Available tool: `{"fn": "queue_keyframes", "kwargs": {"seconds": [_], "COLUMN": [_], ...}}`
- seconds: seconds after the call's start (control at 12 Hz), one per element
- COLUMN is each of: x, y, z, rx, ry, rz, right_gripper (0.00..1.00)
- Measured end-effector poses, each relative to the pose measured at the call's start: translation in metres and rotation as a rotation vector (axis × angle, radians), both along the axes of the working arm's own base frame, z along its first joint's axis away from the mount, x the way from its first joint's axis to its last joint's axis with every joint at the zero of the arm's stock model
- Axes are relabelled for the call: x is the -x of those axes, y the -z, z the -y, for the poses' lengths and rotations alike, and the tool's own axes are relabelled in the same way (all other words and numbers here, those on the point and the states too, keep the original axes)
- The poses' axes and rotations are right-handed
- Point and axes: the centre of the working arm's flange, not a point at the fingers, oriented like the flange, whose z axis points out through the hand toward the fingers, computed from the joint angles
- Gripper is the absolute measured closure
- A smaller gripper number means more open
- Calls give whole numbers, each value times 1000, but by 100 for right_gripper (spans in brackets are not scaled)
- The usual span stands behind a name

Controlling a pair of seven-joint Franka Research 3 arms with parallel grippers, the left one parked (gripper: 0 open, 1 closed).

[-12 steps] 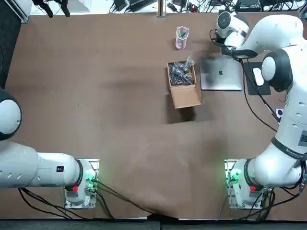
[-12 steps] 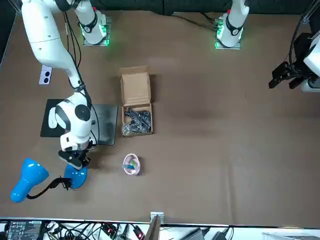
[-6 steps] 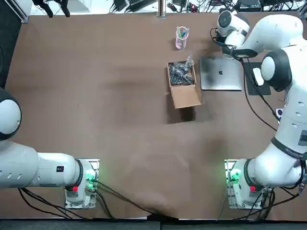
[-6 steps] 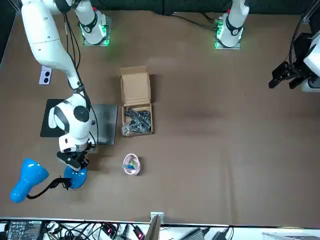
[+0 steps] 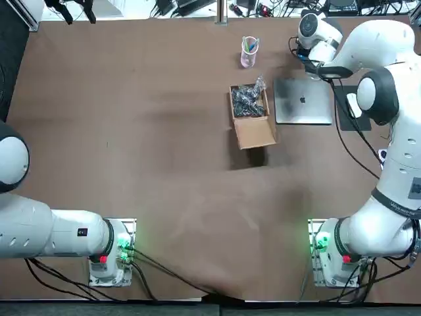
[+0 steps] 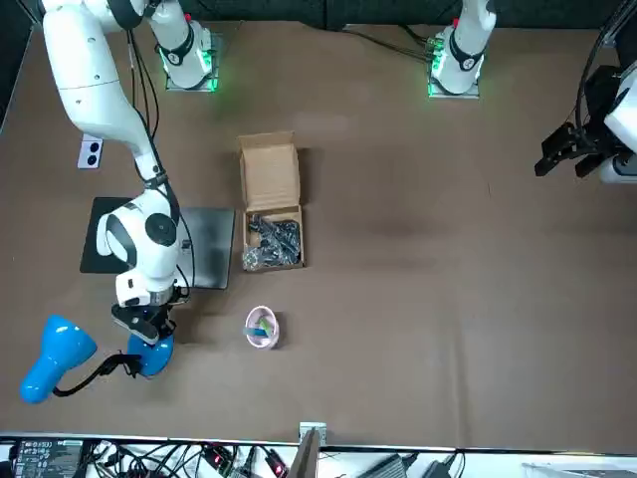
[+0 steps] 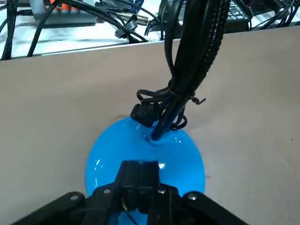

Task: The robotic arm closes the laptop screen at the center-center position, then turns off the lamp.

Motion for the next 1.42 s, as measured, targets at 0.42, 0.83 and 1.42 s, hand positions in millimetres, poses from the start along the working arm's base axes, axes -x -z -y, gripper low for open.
{"fn": "queue_keyframes", "kwargs": {"seconds": [0.42, 0.83, 1.42], "x": [-8, -14, -5], "y": [-13, -36, -90], "z": [-3, -3, -28], "rx": [-4, 3, -32], "ry": [-4, 8, 110], "rz": [30, 58, 51], "right_gripper": [98, 98, 98]}}
